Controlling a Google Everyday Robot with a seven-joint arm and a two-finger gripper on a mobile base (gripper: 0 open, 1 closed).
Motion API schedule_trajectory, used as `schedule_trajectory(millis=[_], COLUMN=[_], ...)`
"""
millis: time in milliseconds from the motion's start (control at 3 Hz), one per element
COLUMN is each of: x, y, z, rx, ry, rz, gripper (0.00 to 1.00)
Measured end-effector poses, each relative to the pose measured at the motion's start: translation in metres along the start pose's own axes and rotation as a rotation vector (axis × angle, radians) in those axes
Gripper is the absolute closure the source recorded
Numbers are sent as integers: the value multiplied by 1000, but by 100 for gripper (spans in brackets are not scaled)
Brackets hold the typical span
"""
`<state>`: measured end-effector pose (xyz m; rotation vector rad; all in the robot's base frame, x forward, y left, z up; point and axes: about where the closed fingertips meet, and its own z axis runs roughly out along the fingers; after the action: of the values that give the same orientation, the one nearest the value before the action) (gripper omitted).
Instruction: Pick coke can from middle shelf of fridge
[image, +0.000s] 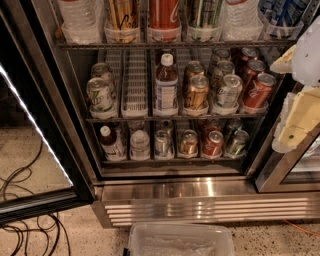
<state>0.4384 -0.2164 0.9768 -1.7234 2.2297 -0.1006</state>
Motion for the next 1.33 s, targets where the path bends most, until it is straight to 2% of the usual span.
schedule_trajectory(millis=[333,667,1000,1333], x=[0,0,1,-13], y=[0,1,15,26], z=[0,10,48,88], rx=[0,32,21,11], ry=[0,-56,-187,-300], rz=[0,50,208,361], gripper=[0,0,0,0])
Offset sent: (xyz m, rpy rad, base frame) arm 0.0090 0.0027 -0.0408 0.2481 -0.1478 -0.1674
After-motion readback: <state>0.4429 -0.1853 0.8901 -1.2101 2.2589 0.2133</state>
